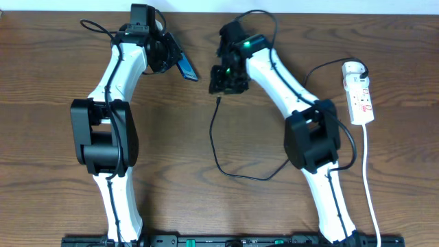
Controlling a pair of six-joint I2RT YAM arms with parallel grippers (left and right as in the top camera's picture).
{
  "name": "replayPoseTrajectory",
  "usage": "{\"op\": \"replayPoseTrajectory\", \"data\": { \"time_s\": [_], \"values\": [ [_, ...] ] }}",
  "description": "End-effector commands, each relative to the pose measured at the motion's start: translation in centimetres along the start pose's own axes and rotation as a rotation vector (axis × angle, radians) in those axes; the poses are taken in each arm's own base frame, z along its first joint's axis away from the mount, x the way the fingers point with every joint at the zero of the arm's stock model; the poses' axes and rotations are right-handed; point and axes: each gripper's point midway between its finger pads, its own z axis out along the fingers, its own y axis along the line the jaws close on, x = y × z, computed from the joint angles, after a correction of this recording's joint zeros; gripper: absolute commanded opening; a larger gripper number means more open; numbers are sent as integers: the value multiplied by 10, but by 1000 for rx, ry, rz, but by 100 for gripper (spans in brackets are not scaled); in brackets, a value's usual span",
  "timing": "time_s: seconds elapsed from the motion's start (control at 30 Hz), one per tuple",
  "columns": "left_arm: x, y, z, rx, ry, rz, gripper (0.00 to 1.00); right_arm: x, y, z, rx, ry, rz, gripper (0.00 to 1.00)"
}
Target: Plug charger to phone and switch on socket
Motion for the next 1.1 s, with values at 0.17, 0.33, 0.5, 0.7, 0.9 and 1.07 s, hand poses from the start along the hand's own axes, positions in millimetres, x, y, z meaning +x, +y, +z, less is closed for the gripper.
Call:
{"op": "replayPoseTrajectory", "data": {
  "time_s": [0.17, 0.33, 0.5, 0.7, 0.9, 1.07],
  "values": [
    [-8, -8, -13, 14, -32, 18, 8, -1, -15, 15, 68, -1, 142, 44],
    [-8, -8, -13, 14, -32, 18, 7, 7, -16, 22, 85, 17, 154, 44],
    [-8, -8, -13, 14, -32, 18, 7, 17, -18, 31, 99, 41, 176, 43],
    [-8, -8, -13, 14, -31, 18, 8, 18, -15, 33, 103, 34, 176, 41],
    [-8, -7, -12, 11, -28, 16, 8, 22, -19, 38, 157, 20, 187, 37],
    [-7, -7, -12, 10, -26, 15, 7, 24, -23, 41, 177, 18, 206, 36]
  ]
}}
